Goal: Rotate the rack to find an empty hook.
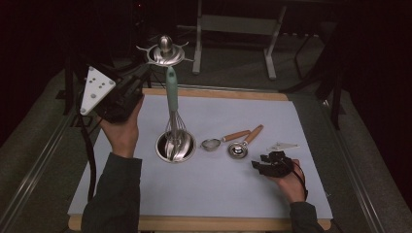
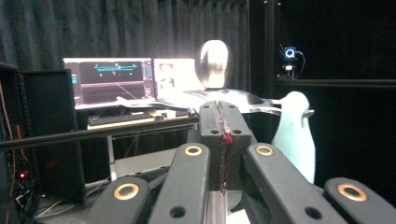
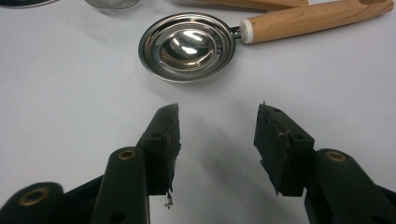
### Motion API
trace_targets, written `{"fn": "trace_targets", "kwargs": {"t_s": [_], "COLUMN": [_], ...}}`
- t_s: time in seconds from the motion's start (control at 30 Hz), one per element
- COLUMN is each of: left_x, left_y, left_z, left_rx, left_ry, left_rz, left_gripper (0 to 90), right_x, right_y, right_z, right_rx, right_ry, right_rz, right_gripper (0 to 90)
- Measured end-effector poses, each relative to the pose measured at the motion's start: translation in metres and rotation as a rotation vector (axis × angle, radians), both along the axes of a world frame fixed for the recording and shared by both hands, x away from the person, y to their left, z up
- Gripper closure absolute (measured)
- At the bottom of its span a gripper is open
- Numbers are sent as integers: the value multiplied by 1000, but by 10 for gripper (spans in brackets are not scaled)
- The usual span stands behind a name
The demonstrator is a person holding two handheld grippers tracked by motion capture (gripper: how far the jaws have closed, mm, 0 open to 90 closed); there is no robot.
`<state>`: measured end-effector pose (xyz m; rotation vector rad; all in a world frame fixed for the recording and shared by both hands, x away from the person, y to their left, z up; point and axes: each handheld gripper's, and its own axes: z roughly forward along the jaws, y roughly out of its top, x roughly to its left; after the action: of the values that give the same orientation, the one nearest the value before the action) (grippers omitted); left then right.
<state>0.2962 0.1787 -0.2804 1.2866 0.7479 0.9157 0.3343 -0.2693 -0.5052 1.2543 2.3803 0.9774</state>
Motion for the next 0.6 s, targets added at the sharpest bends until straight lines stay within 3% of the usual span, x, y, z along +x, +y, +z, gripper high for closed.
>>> {"fn": "trace_targets", "kwargs": {"t_s": [0.6], "left_x": [12], "left_y": [16], "left_z": [5], "left_rx": [-1], "left_ry": [26], "left_rz": [59], "left_gripper": [899], "right_x": [0], "right_y": [-3], "right_z": [1], "right_rx": [3], "right_ry": [-8], "right_rz": [-3], "right_gripper": [502]}}
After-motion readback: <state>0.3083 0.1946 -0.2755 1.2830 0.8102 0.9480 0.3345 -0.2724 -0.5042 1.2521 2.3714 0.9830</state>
